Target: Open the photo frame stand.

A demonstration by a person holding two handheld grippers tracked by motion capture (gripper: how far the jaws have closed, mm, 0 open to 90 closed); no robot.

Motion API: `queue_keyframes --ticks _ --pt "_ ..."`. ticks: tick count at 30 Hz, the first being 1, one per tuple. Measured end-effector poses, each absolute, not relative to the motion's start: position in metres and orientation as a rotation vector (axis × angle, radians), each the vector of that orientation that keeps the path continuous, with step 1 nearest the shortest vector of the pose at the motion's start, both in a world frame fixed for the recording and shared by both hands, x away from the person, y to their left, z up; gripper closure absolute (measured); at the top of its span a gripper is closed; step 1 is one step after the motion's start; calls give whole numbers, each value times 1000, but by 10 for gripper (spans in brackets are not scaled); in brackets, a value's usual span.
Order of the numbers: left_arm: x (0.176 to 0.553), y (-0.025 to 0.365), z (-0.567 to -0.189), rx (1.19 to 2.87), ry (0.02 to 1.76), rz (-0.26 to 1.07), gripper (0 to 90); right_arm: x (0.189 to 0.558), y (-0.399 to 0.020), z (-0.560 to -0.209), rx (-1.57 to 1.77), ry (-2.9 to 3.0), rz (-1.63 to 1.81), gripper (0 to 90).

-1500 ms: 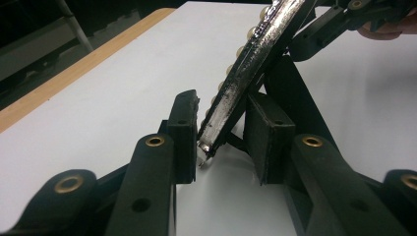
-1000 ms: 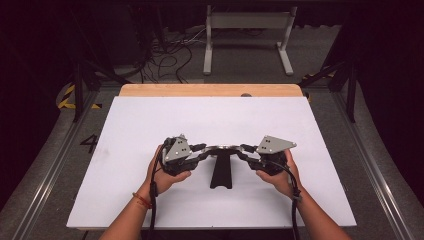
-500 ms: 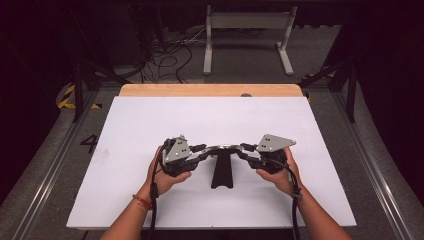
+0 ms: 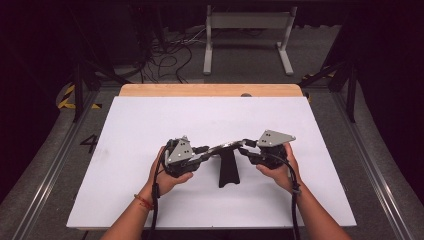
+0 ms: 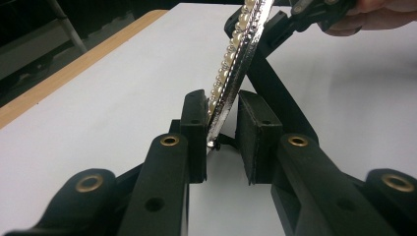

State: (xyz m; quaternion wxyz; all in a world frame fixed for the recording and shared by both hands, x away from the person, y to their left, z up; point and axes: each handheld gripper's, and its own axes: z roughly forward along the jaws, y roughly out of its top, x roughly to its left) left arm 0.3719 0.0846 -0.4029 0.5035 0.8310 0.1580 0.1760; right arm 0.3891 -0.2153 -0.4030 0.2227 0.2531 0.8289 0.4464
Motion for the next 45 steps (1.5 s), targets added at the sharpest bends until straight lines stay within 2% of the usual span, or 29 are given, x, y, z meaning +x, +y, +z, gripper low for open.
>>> queue_keyframes --ticks 11,13,17,21,27,39,45 --pt "371 82 -402 2015 379 432 751 392 -217 -405 742 2278 1250 640" --pt "371 82 -402 2016 379 431 749 391 -217 -405 764 2267 1247 594" --pt "373 82 -404 2026 387 425 743 389 -220 -405 793 2266 1210 568" --pt "375 82 -405 2034 384 420 743 377 -225 -401 794 2268 1236 552" --pt "375 82 -408 2046 395 421 736 356 -223 -401 807 2280 1302 463" --pt "376 78 -414 2066 404 452 702 347 -195 -429 878 2347 1306 311" --pt "378 73 -417 2085 411 470 691 343 -181 -439 930 2347 1309 268"
